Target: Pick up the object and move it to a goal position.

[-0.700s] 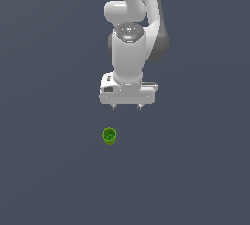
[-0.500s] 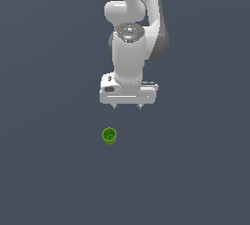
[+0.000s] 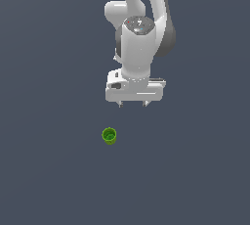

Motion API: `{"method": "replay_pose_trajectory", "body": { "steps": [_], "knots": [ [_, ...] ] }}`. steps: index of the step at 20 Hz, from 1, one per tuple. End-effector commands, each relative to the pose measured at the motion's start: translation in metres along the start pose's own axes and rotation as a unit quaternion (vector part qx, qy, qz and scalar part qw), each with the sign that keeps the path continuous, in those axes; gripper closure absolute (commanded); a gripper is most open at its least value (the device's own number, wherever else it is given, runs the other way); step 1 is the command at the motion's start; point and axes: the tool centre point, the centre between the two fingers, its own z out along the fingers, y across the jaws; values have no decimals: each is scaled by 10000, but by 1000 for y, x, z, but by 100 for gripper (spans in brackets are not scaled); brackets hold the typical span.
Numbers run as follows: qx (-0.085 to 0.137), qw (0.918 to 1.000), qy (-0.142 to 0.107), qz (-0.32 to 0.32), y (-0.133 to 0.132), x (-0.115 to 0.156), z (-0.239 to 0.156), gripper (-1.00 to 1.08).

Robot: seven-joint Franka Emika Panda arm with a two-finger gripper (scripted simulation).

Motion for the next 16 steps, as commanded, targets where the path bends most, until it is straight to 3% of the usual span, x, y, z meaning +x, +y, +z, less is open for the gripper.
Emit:
{"method": "replay_pose_trajectory", "body": {
  "steps": [1,8,16],
  "knots": [
    [-1,10000,-5,17,1,0,1,-92],
    [12,9996,-19,289,4,3,4,-92],
    [41,9943,-63,1065,14,10,16,-92]
  ]
}}
